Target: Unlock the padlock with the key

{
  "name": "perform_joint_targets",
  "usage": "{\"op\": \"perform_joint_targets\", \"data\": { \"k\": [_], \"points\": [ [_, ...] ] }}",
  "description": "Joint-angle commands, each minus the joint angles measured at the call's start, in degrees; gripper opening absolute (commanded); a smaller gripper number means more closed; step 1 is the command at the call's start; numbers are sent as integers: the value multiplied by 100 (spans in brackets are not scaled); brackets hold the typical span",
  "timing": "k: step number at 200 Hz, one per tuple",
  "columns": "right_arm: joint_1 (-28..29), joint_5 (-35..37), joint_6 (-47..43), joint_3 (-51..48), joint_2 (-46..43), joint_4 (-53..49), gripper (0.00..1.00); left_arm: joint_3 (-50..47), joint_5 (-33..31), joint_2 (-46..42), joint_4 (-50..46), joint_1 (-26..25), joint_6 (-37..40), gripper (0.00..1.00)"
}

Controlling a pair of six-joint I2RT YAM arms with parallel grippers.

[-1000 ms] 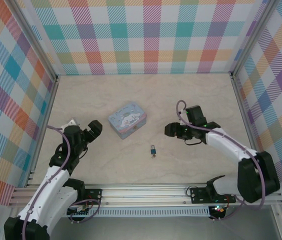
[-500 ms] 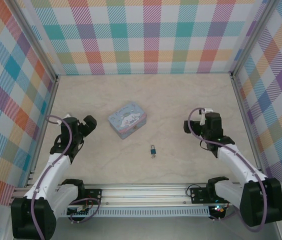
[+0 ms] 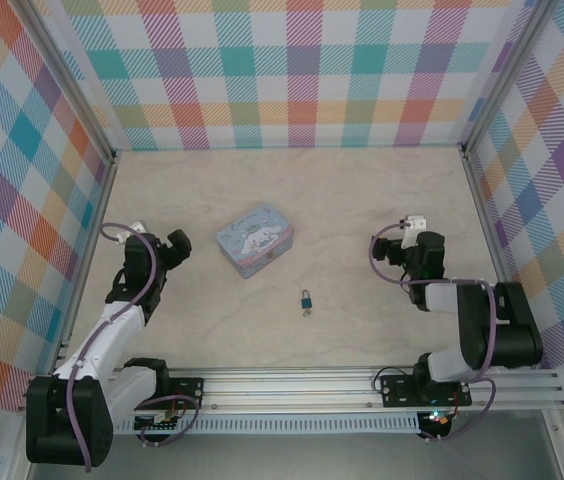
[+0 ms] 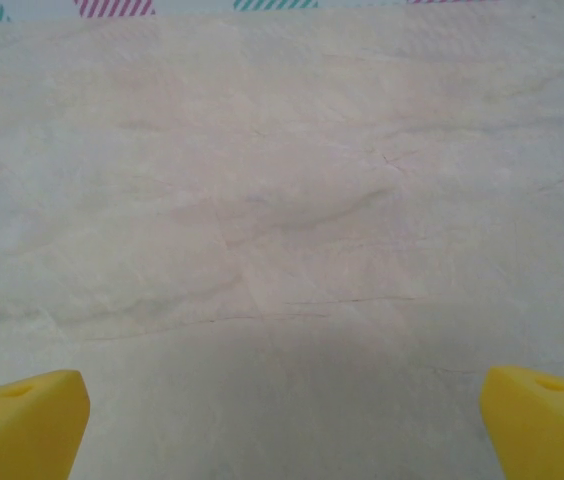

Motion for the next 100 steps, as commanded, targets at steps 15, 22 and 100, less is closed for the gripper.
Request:
{"op": "perform_joint_targets", "data": {
  "k": [15, 22, 100],
  "points": [
    [-267, -159, 236, 90, 268, 729, 100, -251, -610, 251, 811, 80, 1267, 100],
    [-266, -51, 283, 254, 233, 337, 100, -278, -624, 369, 915, 80, 1347, 100],
    [-264, -54, 269, 232, 232, 348, 100, -570, 426, 1959, 3461, 69, 2298, 100]
  ]
}}
